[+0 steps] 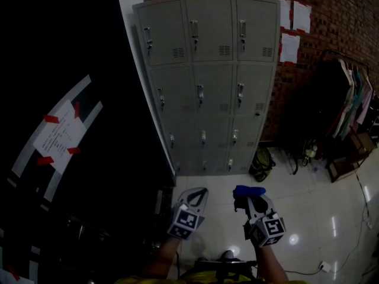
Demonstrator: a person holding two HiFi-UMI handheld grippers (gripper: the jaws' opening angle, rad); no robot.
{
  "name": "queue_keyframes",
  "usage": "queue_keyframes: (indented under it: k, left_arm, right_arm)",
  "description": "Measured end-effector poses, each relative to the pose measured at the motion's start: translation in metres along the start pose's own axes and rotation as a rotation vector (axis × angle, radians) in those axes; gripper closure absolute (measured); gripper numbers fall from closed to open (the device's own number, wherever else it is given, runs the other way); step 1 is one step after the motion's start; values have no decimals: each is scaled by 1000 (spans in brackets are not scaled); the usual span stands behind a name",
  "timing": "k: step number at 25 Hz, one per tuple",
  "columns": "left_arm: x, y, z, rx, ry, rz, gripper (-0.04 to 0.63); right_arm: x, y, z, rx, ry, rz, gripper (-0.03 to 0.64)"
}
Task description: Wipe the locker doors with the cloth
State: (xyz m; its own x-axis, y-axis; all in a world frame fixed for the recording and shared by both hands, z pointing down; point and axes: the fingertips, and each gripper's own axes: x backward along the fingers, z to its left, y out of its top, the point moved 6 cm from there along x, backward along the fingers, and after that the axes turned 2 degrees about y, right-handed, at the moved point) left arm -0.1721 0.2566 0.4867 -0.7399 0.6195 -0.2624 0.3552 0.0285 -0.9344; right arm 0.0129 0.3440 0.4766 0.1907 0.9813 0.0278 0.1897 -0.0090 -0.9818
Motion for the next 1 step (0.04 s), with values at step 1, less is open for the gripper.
queue_keyframes:
  k: [1]
  left_arm:
    - [2, 0, -1, 2, -1, -2, 594]
  right_arm:
    - [1, -1, 2, -2, 0, 1, 552]
